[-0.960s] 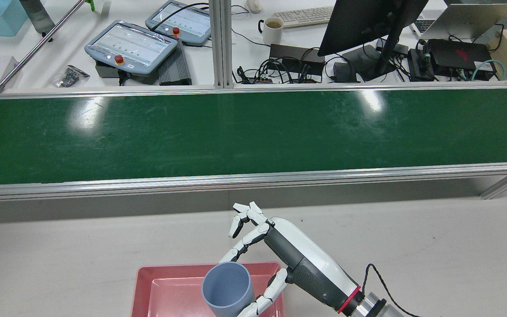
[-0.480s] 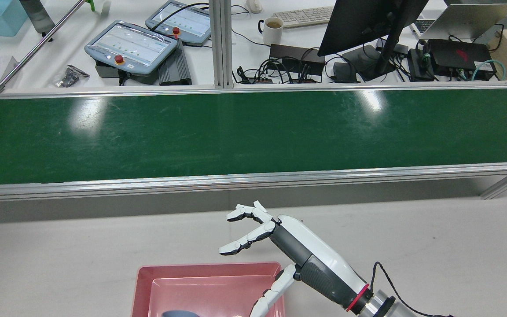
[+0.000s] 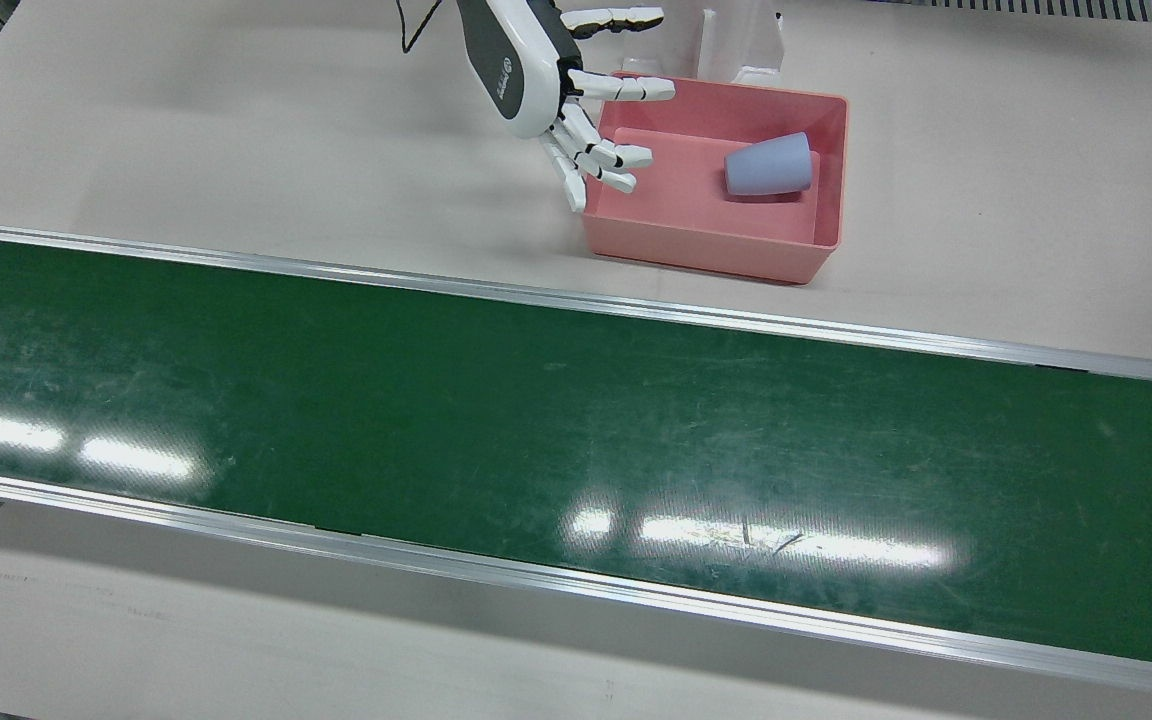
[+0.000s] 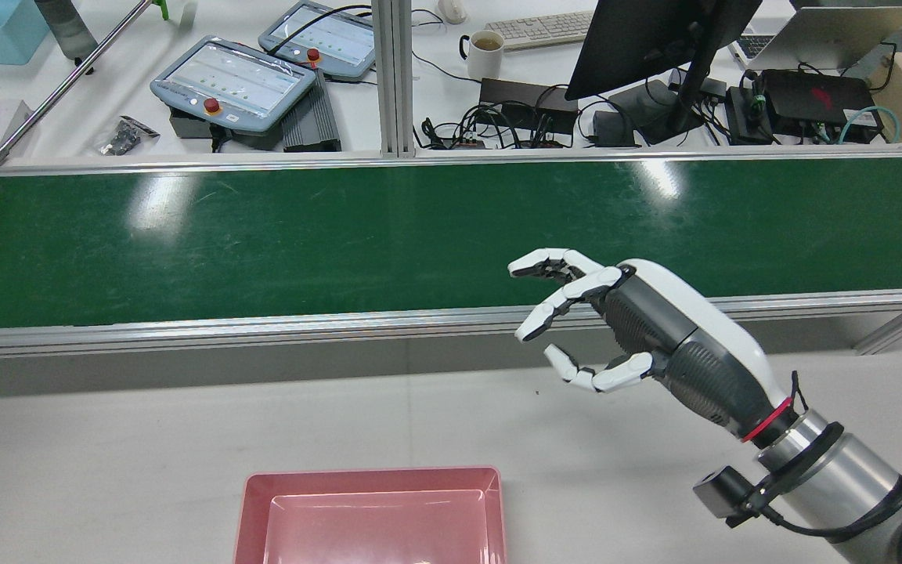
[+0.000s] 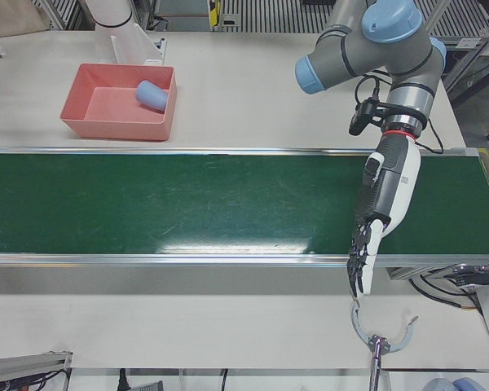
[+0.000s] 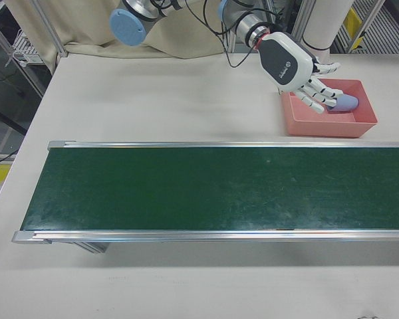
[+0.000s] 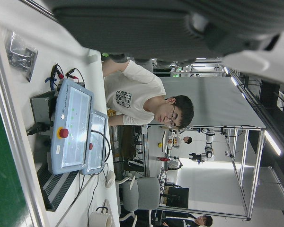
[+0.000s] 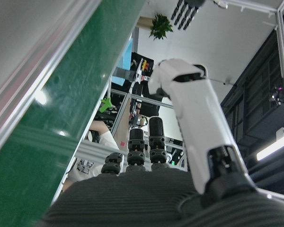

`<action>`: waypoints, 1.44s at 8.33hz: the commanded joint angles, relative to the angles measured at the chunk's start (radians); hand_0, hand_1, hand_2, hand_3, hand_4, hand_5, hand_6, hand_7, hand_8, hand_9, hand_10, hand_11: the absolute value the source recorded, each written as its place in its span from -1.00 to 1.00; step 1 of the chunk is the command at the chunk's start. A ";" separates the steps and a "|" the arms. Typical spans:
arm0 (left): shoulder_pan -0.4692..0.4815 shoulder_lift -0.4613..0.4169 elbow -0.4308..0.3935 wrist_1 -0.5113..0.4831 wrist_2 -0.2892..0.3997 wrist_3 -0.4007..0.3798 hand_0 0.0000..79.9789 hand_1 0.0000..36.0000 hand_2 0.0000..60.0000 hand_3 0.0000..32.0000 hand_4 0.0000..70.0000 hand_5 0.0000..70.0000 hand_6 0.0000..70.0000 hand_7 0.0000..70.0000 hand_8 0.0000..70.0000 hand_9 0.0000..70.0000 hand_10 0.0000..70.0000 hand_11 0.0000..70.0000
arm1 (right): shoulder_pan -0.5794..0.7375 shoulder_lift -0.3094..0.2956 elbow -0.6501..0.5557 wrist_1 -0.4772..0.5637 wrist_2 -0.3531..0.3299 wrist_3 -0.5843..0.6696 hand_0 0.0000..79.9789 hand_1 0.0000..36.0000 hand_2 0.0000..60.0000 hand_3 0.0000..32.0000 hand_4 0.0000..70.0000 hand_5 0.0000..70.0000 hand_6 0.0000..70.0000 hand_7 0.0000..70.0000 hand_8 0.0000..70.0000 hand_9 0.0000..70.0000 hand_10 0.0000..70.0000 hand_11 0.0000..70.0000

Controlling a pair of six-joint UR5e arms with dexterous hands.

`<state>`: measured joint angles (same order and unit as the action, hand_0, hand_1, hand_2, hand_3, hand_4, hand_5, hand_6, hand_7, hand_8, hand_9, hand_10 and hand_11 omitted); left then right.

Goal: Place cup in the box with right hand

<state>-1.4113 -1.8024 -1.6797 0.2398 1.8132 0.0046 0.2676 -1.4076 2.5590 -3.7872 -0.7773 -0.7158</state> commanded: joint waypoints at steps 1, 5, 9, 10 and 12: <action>0.000 0.000 0.000 0.000 0.000 0.000 -1.00 -1.00 -1.00 -1.00 -1.00 -1.00 -1.00 -1.00 -1.00 -1.00 -1.00 -1.00 | 0.352 -0.086 -0.096 0.004 -0.052 0.275 0.89 0.53 -0.55 -1.00 0.27 -0.76 -0.78 -0.15 -0.78 -0.56 -0.99 -0.91; 0.000 0.002 -0.002 0.001 0.000 0.000 -1.00 -1.00 -1.00 -1.00 -1.00 -1.00 -1.00 -1.00 -1.00 -1.00 -1.00 -1.00 | 0.899 -0.086 -0.505 0.291 -0.564 0.482 0.41 -0.44 -1.00 -1.00 0.31 -0.87 -0.78 -0.15 -0.79 -0.56 -0.93 -0.87; 0.000 0.002 -0.002 0.001 0.000 0.000 -1.00 -1.00 -1.00 -1.00 -1.00 -1.00 -1.00 -1.00 -1.00 -1.00 -1.00 -1.00 | 1.200 -0.201 -0.730 0.501 -0.672 0.542 0.43 -0.42 -1.00 -1.00 0.81 -0.87 -0.64 0.52 -0.71 -0.37 -0.91 -0.84; 0.000 0.002 -0.002 0.001 0.000 0.000 -1.00 -1.00 -1.00 -1.00 -1.00 -1.00 -1.00 -1.00 -1.00 -1.00 -1.00 -1.00 | 1.241 -0.226 -0.791 0.565 -0.680 0.556 0.43 -0.43 -1.00 -1.00 0.91 -0.87 -0.62 0.63 -0.68 -0.30 -0.88 -0.80; 0.000 0.002 0.000 0.001 0.000 0.000 -1.00 -1.00 -1.00 -1.00 -1.00 -1.00 -1.00 -1.00 -1.00 -1.00 -1.00 -1.00 | 1.280 -0.252 -0.821 0.596 -0.681 0.559 0.39 -0.51 -1.00 -1.00 1.00 -0.89 -0.59 0.80 -0.67 -0.25 -0.87 -0.79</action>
<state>-1.4115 -1.8009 -1.6812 0.2401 1.8132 0.0046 1.4911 -1.6327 1.7874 -3.2428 -1.4510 -0.1632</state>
